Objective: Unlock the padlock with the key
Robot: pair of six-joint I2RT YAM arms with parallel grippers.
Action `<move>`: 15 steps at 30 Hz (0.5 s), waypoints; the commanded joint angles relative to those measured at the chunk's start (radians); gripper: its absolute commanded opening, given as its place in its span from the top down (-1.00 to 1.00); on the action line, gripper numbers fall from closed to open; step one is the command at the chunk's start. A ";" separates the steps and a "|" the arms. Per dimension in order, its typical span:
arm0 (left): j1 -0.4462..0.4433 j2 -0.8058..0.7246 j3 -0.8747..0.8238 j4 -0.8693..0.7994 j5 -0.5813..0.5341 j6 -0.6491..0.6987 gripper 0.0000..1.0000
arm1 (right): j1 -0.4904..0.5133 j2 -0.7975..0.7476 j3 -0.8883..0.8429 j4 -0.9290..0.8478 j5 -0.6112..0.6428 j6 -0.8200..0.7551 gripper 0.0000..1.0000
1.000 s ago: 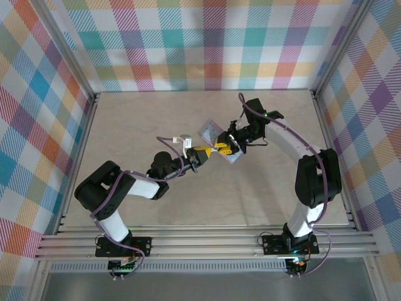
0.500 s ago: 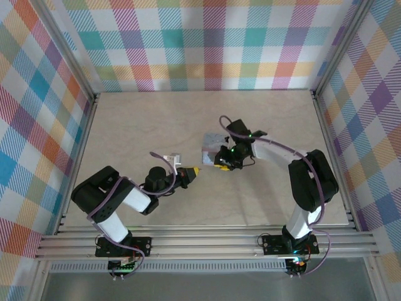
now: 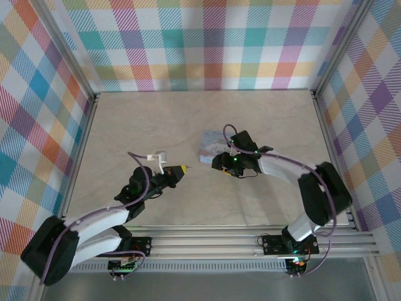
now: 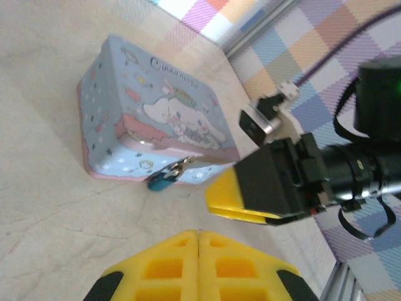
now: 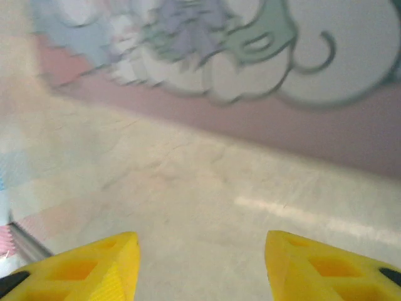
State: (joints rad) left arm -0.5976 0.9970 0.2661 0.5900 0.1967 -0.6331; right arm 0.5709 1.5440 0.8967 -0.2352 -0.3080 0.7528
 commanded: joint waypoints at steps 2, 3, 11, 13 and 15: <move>0.029 -0.110 0.057 -0.225 0.020 -0.038 1.00 | 0.007 -0.177 -0.073 0.141 -0.061 0.074 -0.08; 0.035 -0.119 0.062 -0.221 0.037 -0.060 1.00 | 0.010 -0.207 -0.088 0.189 -0.075 0.086 -0.08; 0.064 -0.034 0.056 0.110 0.171 -0.364 1.00 | 0.072 -0.260 -0.113 0.527 -0.206 0.184 -0.13; 0.064 -0.023 0.060 0.156 0.174 -0.401 1.00 | 0.085 -0.234 -0.110 0.585 -0.237 0.217 -0.12; 0.064 -0.023 0.068 0.176 0.175 -0.424 1.00 | 0.096 -0.206 -0.106 0.640 -0.263 0.246 -0.06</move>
State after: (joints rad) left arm -0.5442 0.9756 0.3099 0.6342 0.3332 -0.9558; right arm 0.6529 1.3018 0.7971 0.2489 -0.4931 0.9314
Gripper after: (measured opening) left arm 0.046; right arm 0.540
